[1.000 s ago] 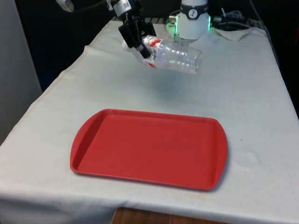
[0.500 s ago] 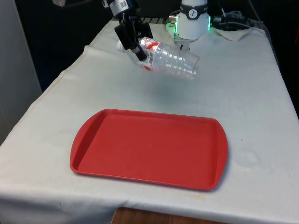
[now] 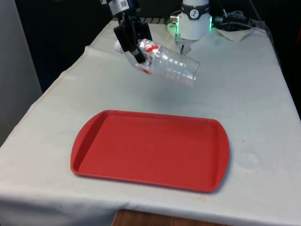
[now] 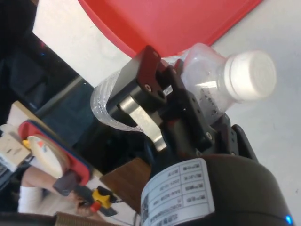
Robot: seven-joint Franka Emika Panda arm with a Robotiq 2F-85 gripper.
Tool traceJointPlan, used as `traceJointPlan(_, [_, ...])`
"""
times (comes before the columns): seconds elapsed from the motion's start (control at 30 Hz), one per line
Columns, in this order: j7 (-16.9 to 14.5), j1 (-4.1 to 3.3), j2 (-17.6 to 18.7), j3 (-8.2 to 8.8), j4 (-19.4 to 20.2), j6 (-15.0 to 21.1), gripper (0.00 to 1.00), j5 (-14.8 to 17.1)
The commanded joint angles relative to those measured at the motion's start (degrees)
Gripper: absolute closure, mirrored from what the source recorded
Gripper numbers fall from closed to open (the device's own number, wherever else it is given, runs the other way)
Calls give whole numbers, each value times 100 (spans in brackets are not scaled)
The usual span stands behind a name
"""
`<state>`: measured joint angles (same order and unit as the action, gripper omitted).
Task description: Place the bottle upright on the tray.
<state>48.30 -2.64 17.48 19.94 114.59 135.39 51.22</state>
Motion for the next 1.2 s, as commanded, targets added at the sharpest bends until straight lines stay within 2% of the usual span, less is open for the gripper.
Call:
traceJointPlan(0.0, [115,-52,40,17,-40,74,100,-97])
traceJointPlan(0.27, [487,-74,160,-57,-298,132,100,-584])
traceJointPlan(0.3, [344,-23,109,-80,-229,80,100,-441])
traceJointPlan(0.33, [487,-74,160,-57,-298,132,100,-584])
traceJointPlan(0.57, [831,-97,286,-103,-556,126,100,-1037])
traceJointPlan(0.6, [728,-52,252,-138,-527,86,100,-957])
traceJointPlan(0.63, [871,-103,298,-109,-584,126,100,-1094])
traceJointPlan(0.87, [1169,-126,418,-138,-819,109,100,-1507])
traceJointPlan(0.9, [1083,-86,384,-178,-791,86,100,-1444])
traceJointPlan(0.93, [1203,-132,430,-143,-848,109,100,-1558])
traceJointPlan(1.03, [1318,-143,481,-155,-940,97,100,-1719])
traceJointPlan(1.13, [1461,-143,544,-172,-1066,86,100,-1937])
traceJointPlan(1.17, [1387,-103,516,-218,-1043,86,100,-1891])
